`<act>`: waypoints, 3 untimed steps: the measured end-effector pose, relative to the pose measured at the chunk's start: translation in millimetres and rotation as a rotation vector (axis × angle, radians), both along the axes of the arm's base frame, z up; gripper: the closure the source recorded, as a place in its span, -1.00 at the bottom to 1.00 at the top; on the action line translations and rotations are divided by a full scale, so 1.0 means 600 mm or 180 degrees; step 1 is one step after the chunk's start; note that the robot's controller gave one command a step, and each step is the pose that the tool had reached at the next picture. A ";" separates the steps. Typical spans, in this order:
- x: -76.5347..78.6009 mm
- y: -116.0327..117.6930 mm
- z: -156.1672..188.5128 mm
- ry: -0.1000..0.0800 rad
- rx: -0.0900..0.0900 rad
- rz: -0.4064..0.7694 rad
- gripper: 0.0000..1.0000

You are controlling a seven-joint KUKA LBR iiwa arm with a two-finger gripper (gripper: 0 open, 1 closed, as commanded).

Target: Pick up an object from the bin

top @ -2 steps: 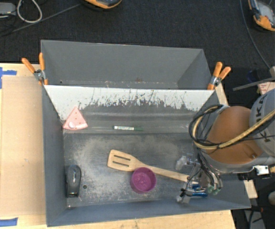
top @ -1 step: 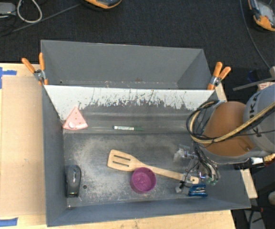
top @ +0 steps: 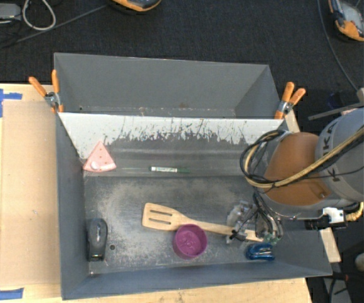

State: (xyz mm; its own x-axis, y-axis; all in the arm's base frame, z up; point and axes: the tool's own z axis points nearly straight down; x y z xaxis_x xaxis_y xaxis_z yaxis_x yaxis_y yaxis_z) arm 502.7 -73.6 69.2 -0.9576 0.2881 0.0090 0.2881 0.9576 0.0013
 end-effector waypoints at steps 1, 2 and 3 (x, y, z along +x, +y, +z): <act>0.000 0.000 0.000 0.0000 -0.0001 0.0003 1.00; 0.000 0.000 0.000 0.0001 -0.0001 0.0007 1.00; -0.001 0.001 0.010 0.0008 0.0001 0.0014 1.00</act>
Offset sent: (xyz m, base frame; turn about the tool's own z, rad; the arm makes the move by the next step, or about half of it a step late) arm 0.0000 0.0000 0.0020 -0.0004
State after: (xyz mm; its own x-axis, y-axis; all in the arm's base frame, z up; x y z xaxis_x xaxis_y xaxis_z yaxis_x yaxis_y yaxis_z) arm 501.9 -73.1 75.3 -0.9588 0.2839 0.0114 0.2839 0.9589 0.0010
